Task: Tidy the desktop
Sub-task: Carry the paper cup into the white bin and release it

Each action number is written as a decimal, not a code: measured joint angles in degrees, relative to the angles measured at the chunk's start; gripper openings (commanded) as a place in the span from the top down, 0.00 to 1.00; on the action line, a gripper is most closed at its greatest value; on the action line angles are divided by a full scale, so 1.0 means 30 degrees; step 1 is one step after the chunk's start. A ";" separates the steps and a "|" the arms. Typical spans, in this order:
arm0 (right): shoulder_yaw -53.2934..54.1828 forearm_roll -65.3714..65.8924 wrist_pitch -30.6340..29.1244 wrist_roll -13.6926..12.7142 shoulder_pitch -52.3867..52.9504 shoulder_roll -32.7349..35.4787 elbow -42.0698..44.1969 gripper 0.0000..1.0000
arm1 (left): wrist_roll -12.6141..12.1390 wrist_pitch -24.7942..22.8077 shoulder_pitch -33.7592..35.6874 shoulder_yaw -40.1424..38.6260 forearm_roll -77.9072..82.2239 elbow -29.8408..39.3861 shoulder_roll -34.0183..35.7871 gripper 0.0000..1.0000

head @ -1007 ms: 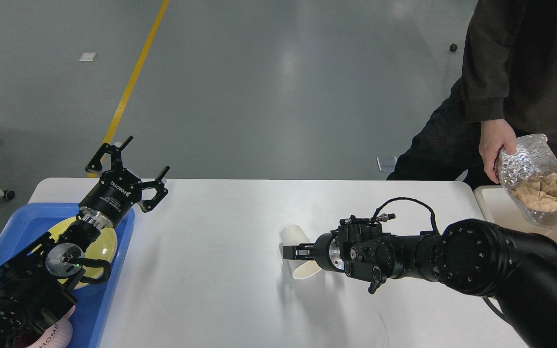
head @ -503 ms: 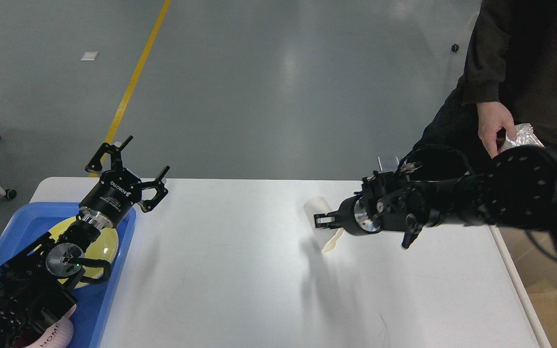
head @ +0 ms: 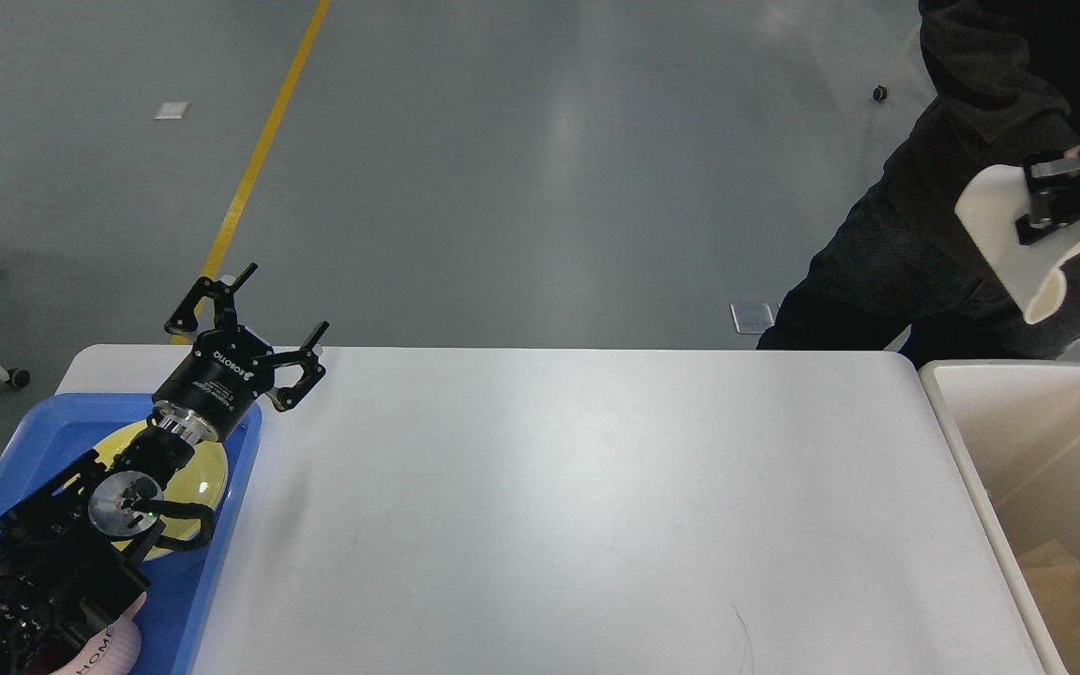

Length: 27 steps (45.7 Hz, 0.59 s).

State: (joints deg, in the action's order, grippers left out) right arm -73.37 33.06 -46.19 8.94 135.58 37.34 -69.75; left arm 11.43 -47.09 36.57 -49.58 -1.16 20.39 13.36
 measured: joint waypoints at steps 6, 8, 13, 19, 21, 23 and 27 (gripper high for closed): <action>-0.0091 0.2697 -0.0103 0.0008 0.0133 0.2192 0.0347 1.00 | 0.0027 0.0000 -0.0001 0.0000 -0.0001 0.0000 -0.0001 0.00; -0.0109 0.3401 -0.0073 -0.0005 -0.0114 0.2895 0.0543 1.00 | 0.0028 0.0000 -0.0001 0.0000 -0.0001 0.0000 -0.0001 0.00; -0.0080 0.4145 0.0443 -0.0020 -0.1762 0.4350 0.1554 1.00 | 0.0031 0.0001 -0.0001 0.0000 -0.0011 -0.0001 0.0000 0.00; 0.0338 0.4227 0.3135 -0.0021 -0.5777 0.5616 0.4034 1.00 | 0.0031 0.0001 0.0000 0.0000 -0.0011 -0.0002 0.0000 0.00; 0.0582 0.4146 0.4675 -0.0007 -0.7656 0.5875 0.4926 1.00 | 0.0030 0.0014 -0.0001 0.0000 -0.0010 -0.0002 -0.0001 0.00; 0.0973 0.3931 0.6307 0.0004 -0.9818 0.5979 0.5747 1.00 | 0.0030 0.0022 0.0000 0.0001 -0.0010 -0.0002 0.0000 0.00; 0.2454 0.2702 0.9141 0.0009 -1.4674 0.5824 0.7171 1.00 | 0.0030 0.0023 0.0000 0.0001 -0.0009 -0.0002 -0.0001 0.00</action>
State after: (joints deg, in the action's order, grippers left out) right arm -66.01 41.16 -18.77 8.97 91.56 54.81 -48.24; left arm 11.52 -47.02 36.56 -49.57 -1.18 20.39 13.36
